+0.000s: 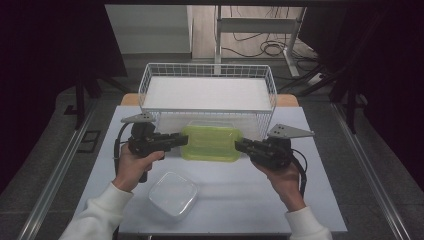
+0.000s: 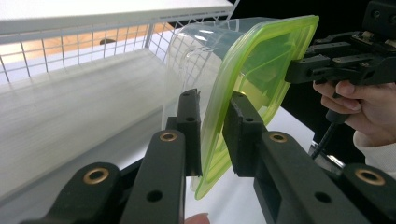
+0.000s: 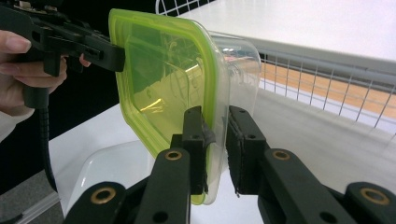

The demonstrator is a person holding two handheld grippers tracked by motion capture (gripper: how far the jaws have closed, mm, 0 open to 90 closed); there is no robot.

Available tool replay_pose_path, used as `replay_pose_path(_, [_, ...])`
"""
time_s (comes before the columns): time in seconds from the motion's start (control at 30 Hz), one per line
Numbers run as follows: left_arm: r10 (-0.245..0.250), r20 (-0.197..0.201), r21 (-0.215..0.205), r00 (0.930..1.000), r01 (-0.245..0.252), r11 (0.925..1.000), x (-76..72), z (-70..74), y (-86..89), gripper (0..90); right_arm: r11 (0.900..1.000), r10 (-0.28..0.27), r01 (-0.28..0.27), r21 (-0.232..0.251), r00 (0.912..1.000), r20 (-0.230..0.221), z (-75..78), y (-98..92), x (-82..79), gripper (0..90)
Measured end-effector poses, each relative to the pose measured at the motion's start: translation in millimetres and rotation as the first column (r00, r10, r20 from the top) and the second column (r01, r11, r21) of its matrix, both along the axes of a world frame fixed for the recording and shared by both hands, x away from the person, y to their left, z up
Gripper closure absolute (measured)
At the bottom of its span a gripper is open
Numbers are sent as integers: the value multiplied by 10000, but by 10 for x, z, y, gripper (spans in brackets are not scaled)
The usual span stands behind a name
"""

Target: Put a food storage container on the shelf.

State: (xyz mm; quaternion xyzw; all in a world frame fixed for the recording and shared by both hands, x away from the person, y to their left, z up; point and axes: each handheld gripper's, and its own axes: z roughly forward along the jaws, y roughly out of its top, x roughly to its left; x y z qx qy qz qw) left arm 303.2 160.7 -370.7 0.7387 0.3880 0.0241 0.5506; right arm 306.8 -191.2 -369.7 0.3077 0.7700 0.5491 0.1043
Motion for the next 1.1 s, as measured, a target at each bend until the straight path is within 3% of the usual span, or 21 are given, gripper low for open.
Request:
replay_pose_path(0.43, [282, 325, -107, 9991, -279, 9996, 50, 189, 47, 778, 9997, 114, -107, -214, 9994, 333, 238, 60, 118, 781])
replay_pose_path(1.1, [430, 449, -139, 9981, -424, 9990, 385, 490, 109, 782, 9999, 92, -88, -79, 9986, 521, 537, 137, 430, 781])
